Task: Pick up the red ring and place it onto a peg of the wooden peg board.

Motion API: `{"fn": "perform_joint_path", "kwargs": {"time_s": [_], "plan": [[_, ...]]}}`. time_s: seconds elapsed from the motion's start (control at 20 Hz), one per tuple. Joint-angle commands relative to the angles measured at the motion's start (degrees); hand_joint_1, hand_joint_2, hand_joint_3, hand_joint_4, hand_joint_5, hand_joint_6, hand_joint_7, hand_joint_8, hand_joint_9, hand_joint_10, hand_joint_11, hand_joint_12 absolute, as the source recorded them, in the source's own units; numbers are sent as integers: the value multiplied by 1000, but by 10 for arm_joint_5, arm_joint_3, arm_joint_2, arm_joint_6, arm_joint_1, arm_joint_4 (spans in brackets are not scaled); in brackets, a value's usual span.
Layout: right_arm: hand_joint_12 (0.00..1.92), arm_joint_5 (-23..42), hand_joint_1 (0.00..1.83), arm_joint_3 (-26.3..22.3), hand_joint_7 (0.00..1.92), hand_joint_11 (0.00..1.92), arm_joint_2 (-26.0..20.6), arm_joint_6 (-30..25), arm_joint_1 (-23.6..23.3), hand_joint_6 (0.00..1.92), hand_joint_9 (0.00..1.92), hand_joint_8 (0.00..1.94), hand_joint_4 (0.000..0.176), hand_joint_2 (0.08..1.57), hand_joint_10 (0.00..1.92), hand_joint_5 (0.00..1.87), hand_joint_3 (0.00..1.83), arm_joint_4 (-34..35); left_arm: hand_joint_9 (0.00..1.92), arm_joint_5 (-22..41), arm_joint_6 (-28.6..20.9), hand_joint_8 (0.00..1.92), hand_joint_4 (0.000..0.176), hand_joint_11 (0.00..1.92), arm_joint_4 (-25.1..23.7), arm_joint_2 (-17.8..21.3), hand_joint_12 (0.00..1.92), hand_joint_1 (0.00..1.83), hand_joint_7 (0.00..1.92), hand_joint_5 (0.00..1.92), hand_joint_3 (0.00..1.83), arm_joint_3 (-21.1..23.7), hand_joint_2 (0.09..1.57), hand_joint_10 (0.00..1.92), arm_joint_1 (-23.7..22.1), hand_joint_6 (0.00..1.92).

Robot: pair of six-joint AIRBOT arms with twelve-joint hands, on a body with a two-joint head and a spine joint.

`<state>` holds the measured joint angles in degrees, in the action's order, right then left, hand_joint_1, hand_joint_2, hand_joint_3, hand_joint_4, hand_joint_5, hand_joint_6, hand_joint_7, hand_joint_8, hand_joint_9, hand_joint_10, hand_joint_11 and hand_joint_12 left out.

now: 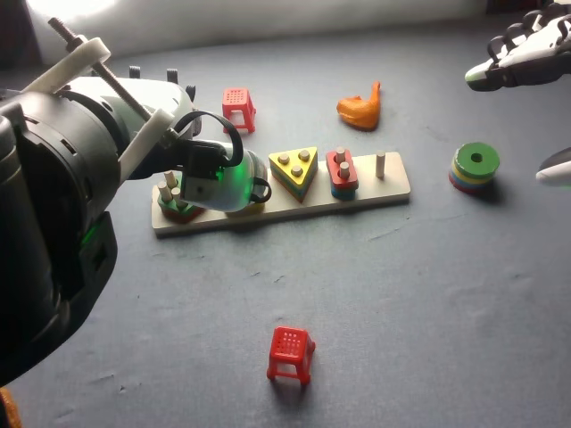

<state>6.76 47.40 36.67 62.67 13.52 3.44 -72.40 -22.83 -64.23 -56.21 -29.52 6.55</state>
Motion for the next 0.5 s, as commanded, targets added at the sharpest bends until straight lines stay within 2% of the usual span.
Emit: {"fn": "perform_joint_path", "kwargs": {"time_s": [0.0,0.05,0.1,0.25,0.3,0.35,0.4,0.45], "plan": [[0,64,172,3,0,0,-3,1,-3,6,0,0,0,998,0,20,180,3,0,-3,1,0,0,0,-55,0,0,0,0,0,212,-2,1073,0,-8,0],[0,64,172,3,0,0,-3,1,-2,6,0,0,0,998,0,20,180,3,0,-3,1,0,0,0,-60,0,0,0,0,0,212,-2,1073,0,-8,0],[0,64,131,3,0,0,-3,2,-2,0,0,0,0,1086,0,5,37,3,0,-3,1,0,0,0,-61,0,0,0,0,0,28,-2,1168,0,-8,0],[0,64,195,12,9,0,4,2,-2,12,0,3,0,1086,0,32,14,3,0,-3,1,0,0,0,-61,0,0,0,0,0,24,-3,1175,0,-8,0],[0,64,273,18,1,0,9,2,-2,2,0,0,0,1087,0,6,12,4,0,-3,1,0,0,0,-61,0,0,0,0,0,24,-3,1177,0,-8,0],[0,62,764,31,0,0,20,2,1,0,0,0,0,1054,0,0,0,14,0,-3,1,0,0,0,-61,0,0,0,0,0,23,-4,1177,0,-8,0],[0,54,1056,52,0,0,36,2,5,0,0,0,0,998,0,0,0,31,0,-3,1,0,0,0,-61,0,0,0,0,0,22,-4,1177,0,-8,0],[0,41,1177,71,0,0,52,2,5,0,0,0,0,974,0,0,0,42,0,-3,1,0,0,0,-57,0,0,0,0,0,18,-4,1170,0,-8,0]]}}
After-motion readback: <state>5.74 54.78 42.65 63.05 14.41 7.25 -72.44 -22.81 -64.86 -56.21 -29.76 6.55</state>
